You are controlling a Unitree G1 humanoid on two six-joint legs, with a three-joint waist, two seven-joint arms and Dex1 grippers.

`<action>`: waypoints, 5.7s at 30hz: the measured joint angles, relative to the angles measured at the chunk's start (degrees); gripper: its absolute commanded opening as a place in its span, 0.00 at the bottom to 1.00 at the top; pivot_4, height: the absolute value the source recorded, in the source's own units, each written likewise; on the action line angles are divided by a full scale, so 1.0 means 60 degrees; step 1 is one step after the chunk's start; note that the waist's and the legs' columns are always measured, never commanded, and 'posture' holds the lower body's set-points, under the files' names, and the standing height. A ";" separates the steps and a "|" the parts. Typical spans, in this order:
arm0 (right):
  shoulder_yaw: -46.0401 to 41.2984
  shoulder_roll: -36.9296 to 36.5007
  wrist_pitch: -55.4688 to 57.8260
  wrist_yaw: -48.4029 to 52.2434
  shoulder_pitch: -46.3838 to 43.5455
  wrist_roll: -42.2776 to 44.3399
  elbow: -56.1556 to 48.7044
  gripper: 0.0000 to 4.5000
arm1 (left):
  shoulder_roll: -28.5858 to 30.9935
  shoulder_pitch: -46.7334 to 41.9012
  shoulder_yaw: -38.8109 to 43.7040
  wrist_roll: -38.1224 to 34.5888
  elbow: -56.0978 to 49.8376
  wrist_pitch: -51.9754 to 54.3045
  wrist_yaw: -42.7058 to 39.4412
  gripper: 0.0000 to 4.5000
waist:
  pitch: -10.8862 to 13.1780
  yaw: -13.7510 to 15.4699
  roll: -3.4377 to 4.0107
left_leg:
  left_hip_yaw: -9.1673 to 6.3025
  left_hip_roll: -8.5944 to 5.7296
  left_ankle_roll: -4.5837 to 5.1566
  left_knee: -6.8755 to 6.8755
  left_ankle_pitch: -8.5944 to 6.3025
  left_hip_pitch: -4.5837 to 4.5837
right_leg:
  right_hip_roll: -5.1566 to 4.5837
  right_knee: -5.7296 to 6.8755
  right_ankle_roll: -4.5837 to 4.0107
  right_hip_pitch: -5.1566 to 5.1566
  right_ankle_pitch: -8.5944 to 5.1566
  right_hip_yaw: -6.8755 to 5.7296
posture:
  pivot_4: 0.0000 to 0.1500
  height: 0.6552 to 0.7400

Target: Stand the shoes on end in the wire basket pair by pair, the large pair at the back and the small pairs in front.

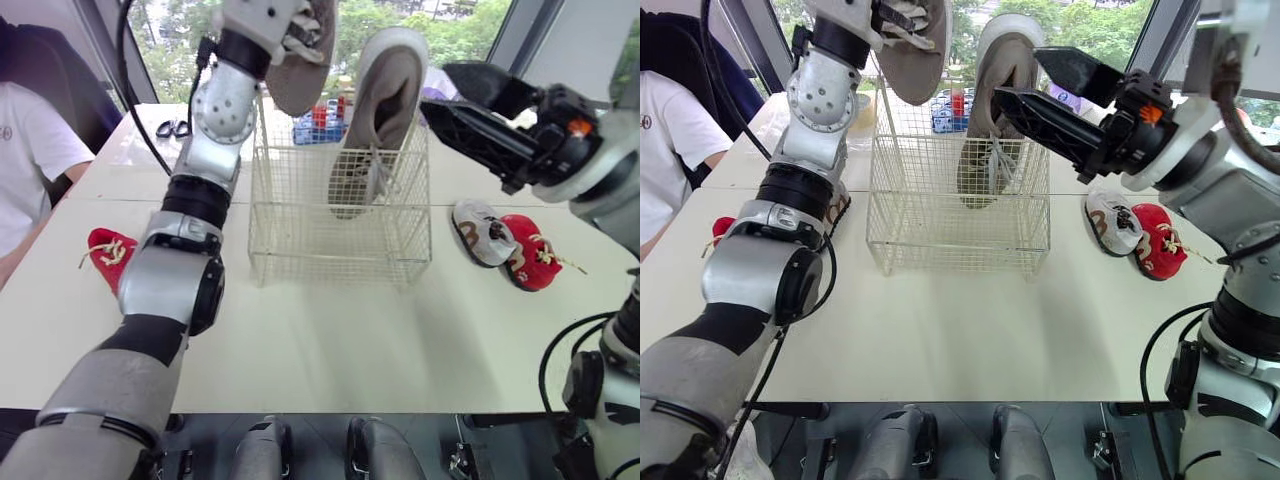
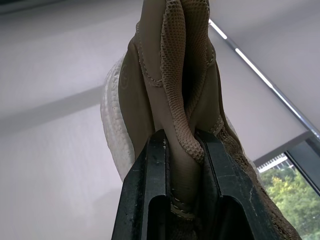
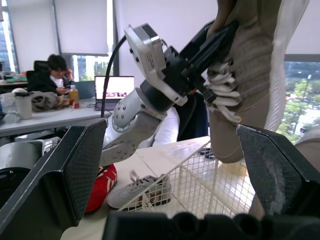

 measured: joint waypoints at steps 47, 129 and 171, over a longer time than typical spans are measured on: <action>0.0100 0.1244 -0.4511 -0.2190 0.4736 -0.6122 0.2264 1.00 | 0.2820 1.1097 0.3631 -1.2025 -1.6315 1.6842 -0.3774 0.99 | -0.0024 -0.0024 0.0047 | -0.0048 -0.0003 -0.0048 0.0008 0.0021 0.0107 | 0.0016 -0.0013 0.0005 0.0133 -0.0012 0.0020 | 1.00 1.00; 0.4317 0.0841 -1.0785 0.5168 -0.4395 -0.9090 0.4657 0.00 | 0.4067 0.0596 0.1956 -1.2402 -0.4354 1.5910 -0.9045 0.70 | -0.0013 -0.0364 0.0133 | -0.0018 -0.0006 -0.0079 -0.0060 0.0038 0.0081 | 0.0048 -0.0134 0.0005 0.0132 -0.0011 0.0009 | 1.00 1.00; 0.2204 0.8118 -0.5082 -0.3262 -0.2081 -0.1297 0.2443 0.98 | -0.3012 0.5799 0.4061 -1.5310 -1.1478 1.2295 -0.1288 0.06 | -0.0018 -0.0469 0.0132 | -0.0078 -0.0009 -0.0015 -0.0066 0.0004 0.0082 | 0.0041 -0.0133 0.0013 0.0149 0.0003 -0.0008 | 1.00 1.00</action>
